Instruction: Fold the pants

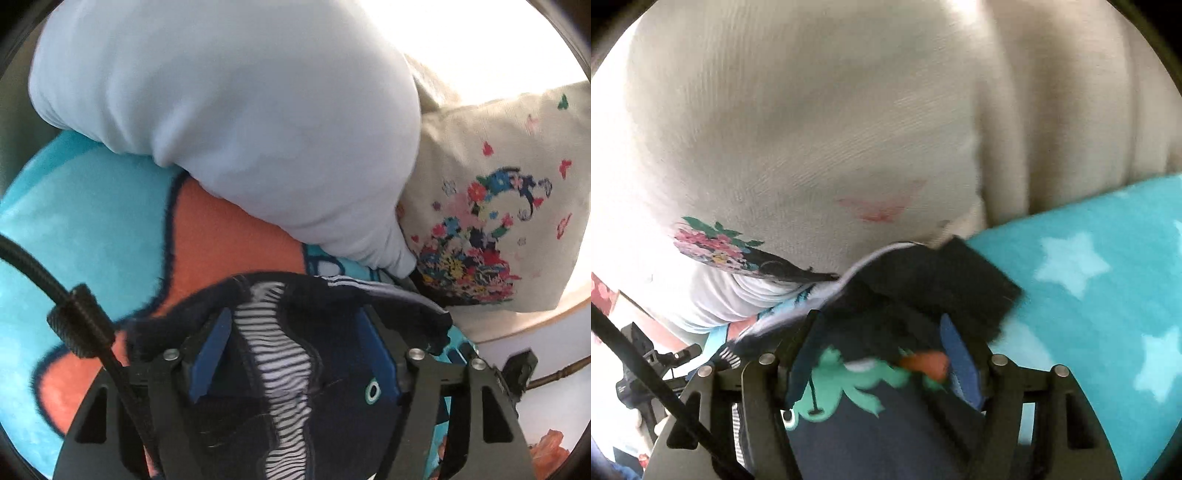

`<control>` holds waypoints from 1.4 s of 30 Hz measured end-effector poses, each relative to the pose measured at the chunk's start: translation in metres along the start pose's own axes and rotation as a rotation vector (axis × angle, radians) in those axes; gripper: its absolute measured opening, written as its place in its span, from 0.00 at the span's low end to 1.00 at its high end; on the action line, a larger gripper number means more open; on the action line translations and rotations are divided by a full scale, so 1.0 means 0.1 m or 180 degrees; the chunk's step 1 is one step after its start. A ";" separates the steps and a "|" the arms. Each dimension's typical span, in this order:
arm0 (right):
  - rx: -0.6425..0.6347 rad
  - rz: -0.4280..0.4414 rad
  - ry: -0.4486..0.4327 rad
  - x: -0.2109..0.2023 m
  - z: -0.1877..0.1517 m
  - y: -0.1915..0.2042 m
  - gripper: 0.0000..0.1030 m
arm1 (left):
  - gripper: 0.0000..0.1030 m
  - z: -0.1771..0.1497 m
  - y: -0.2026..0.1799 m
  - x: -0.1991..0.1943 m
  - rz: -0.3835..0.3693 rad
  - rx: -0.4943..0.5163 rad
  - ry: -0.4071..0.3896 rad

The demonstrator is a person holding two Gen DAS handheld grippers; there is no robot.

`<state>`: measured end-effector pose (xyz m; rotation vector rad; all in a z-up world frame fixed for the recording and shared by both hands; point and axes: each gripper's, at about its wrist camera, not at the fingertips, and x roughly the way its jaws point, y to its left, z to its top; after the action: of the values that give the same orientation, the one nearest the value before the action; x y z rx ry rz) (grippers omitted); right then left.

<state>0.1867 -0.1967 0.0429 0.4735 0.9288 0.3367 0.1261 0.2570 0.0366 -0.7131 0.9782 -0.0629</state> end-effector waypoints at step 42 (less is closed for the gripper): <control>0.0122 0.0590 0.0066 -0.77 -1.04 -0.22 0.20 | 0.23 -1.35 0.15 -0.59 0.0576 0.0329 -0.0127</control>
<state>0.0593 -0.2261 0.0308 0.5940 0.9150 0.4933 -0.0164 0.2192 0.0233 -0.5272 0.9903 0.0587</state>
